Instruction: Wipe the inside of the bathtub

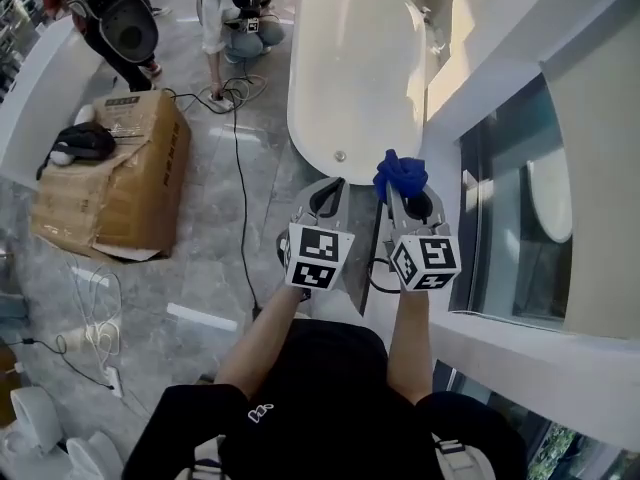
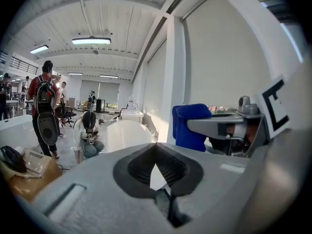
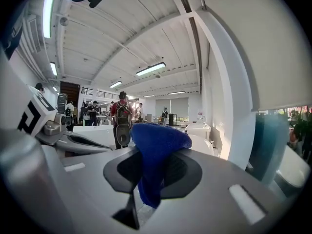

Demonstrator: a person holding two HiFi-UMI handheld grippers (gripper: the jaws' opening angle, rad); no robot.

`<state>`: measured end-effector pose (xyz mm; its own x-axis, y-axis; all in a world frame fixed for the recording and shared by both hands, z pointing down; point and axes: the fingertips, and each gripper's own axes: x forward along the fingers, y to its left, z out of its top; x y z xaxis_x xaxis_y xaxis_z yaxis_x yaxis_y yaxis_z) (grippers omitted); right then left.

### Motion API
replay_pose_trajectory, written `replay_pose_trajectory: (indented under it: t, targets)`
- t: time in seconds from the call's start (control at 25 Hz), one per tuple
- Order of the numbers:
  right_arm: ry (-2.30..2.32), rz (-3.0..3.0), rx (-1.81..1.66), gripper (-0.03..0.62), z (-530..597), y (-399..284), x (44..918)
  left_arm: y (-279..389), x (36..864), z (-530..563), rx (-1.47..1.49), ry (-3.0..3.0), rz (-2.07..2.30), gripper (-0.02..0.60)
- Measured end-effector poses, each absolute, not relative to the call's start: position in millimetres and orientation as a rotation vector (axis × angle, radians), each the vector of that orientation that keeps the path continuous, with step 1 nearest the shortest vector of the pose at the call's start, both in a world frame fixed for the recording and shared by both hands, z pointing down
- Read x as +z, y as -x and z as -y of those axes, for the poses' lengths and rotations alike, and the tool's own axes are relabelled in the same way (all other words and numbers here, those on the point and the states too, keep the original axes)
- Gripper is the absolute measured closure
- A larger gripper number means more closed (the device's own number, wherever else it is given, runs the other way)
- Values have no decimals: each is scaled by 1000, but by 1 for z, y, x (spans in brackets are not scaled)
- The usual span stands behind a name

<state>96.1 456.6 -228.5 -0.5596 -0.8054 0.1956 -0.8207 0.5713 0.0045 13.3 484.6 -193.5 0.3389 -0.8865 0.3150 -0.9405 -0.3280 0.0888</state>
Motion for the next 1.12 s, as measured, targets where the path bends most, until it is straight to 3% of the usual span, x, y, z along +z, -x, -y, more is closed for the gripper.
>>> replay_pose_trajectory:
  t: [0.36, 0.72, 1.12]
  targets:
    - [-1478, 2521, 184, 517, -320, -179, -205, -32, -177, -370, 315, -2269, 1677, 578]
    - [-1448, 2522, 219, 517, -251, -182, -185, -1, -143, -293, 304, -2133, 1718, 578]
    - [-1503, 2346, 363, 517, -117, -136, -116, 47, -66, -149, 390, -2123, 1519, 578]
